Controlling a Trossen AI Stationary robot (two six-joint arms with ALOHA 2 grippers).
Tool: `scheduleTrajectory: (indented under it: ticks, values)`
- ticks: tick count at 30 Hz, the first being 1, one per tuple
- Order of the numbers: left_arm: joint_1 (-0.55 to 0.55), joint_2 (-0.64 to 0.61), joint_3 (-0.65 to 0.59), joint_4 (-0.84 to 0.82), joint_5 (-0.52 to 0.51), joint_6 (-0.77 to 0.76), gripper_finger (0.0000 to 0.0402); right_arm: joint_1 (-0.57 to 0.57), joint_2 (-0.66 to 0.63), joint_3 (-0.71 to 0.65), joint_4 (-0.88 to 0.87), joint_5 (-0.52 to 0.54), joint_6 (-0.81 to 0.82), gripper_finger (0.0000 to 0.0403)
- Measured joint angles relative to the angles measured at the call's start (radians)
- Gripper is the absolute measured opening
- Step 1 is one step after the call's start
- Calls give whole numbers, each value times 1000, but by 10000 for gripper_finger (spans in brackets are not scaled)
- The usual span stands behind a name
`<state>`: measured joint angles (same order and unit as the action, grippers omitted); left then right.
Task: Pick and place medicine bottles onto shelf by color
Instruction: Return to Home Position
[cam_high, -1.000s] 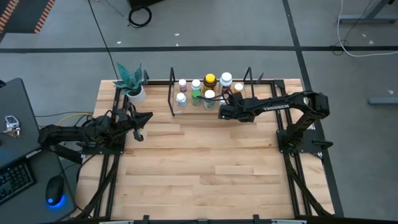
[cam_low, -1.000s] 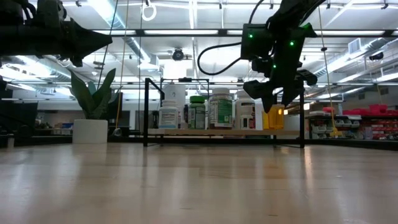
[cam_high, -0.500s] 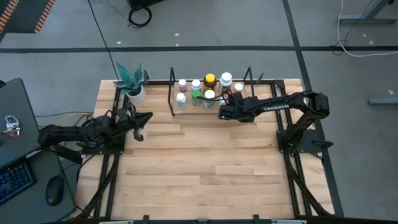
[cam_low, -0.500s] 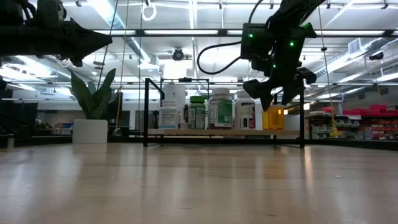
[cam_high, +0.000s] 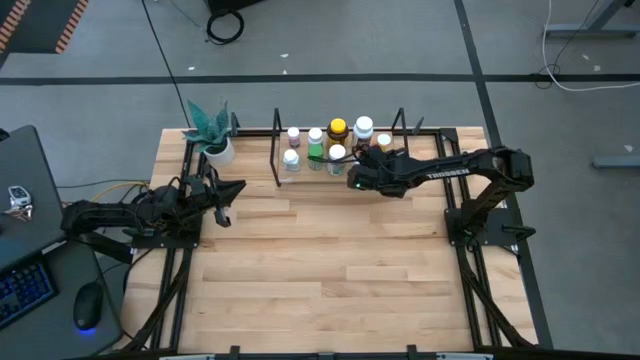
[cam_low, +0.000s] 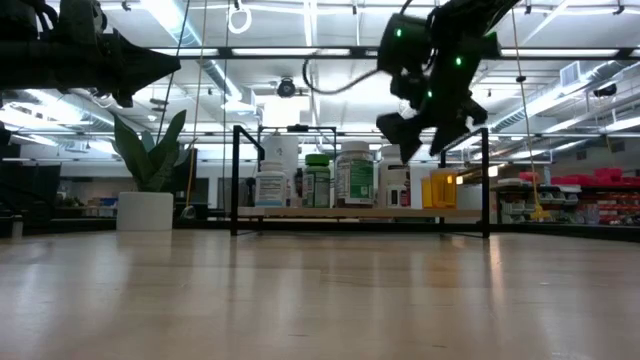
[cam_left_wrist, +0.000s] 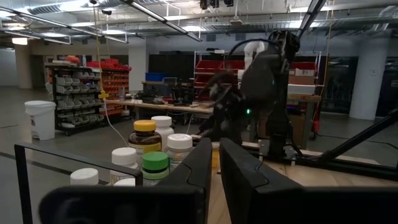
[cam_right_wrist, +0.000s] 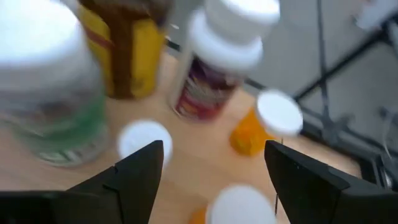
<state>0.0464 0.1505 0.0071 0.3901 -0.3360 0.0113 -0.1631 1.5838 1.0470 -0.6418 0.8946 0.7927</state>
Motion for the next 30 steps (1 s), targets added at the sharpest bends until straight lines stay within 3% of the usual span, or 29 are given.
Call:
scheduleTrajectory:
  ticks: [6, 12, 16, 23, 30]
  values:
    - [0, 0, 0, 0, 0, 0, 31, 6, -140, 0, 181, -46, -294, 287]
    - [0, 0, 0, 0, 0, 0, 34, 27, -304, -87, 429, -208, -547, 274]
    - [0, 0, 0, 0, 0, 0, 39, 26, -444, -200, 519, -304, -641, 264]
    - [0, 0, 0, 0, 0, 0, 36, 16, -716, -420, 723, -584, -745, 252]
    - [0, 0, 0, 0, 0, 0, 30, 13, -955, -590, 838, -658, -765, 250]
